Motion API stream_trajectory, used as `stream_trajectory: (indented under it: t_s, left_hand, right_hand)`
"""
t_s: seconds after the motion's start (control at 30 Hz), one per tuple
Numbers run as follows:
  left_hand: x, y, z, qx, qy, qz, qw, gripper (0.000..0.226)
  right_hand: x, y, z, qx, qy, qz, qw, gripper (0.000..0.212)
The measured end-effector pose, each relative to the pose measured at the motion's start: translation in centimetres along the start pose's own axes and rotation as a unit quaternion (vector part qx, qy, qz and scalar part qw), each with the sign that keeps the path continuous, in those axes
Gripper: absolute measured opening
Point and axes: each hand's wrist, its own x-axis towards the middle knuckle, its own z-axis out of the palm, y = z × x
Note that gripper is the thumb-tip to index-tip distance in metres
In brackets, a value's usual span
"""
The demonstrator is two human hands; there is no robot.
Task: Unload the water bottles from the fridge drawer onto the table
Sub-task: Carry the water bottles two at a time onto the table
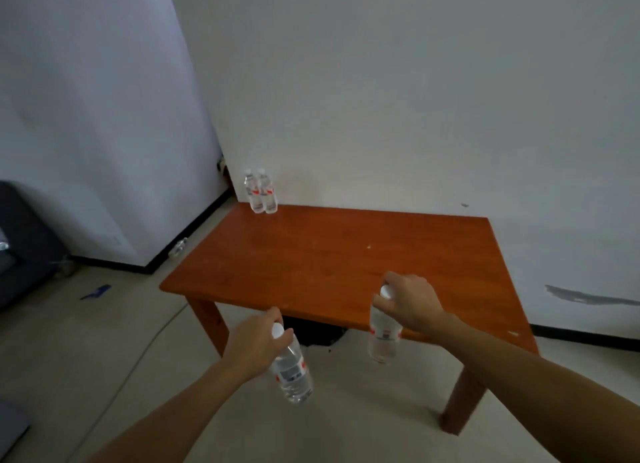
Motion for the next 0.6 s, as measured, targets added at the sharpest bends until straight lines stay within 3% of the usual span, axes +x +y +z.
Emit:
stream_trajectory:
  t_s: [0.3, 0.6]
  left_hand:
    - [13.5, -9.5, -4.8, 0.002, 0.053, -0.044, 0.998, 0.022]
    - [27.8, -21.3, -8.9, 0.056, -0.013, 0.021, 0.998, 0.019]
  right_hand:
    - [17.6, -6.9, 3.7, 0.025, -0.020, -0.028, 0.999, 0.037]
    - [31.1, -13.4, 11.3, 0.045, -0.030, 0.048, 0.997, 0.035]
